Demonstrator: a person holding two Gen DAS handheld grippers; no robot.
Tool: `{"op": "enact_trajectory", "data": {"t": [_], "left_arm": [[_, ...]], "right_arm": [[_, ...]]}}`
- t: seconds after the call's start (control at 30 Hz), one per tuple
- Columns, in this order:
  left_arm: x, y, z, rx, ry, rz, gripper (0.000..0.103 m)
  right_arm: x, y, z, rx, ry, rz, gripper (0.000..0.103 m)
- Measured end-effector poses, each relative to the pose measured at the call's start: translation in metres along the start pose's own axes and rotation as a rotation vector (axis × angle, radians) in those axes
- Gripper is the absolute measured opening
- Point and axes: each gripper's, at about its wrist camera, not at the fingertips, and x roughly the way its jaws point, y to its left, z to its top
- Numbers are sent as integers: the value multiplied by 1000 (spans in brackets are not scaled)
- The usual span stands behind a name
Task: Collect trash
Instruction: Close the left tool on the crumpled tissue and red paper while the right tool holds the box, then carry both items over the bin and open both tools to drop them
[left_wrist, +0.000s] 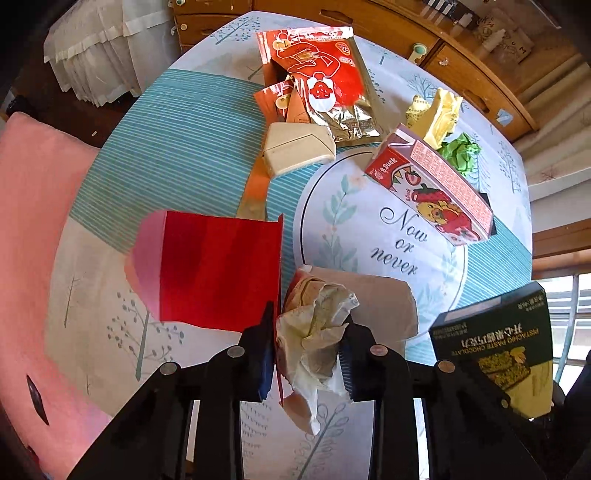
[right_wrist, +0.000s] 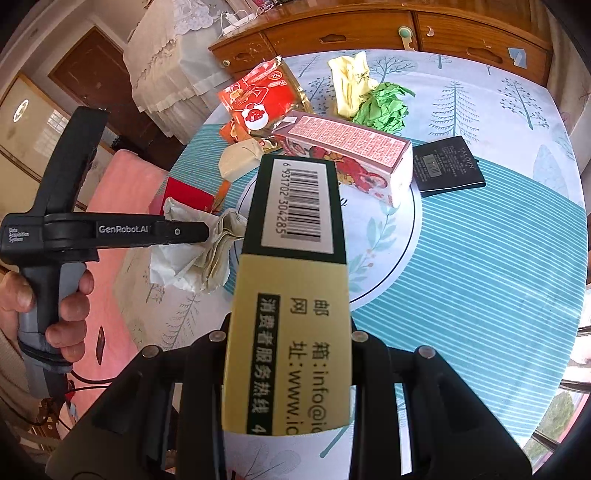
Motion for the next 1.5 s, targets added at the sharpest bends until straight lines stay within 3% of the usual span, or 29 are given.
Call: {"op": "enact_trajectory", "data": {"t": [0.3, 0.53, 0.87, 1.17, 1.3, 1.5], "left_arm": [[-65, 25, -95, 126, -46, -74, 28], [-109, 52, -169, 290, -75, -161, 28], [-133, 105, -303, 604, -68, -206, 28], [-77, 140, -381, 638, 89, -234, 28], [-17, 145, -395, 587, 147, -249, 28], [104, 153, -402, 500, 196, -231, 28]], "right_arm": [[-10, 53, -42, -34, -3, -16, 26], [-22, 105, -99, -10, -27, -63, 26], [-35, 187, -239, 143, -132, -164, 26], [-5, 210, -352, 296, -9, -190, 26], [21, 200, -385, 344, 29, -218, 26], [100, 140, -425, 504, 63, -229, 26]]}}
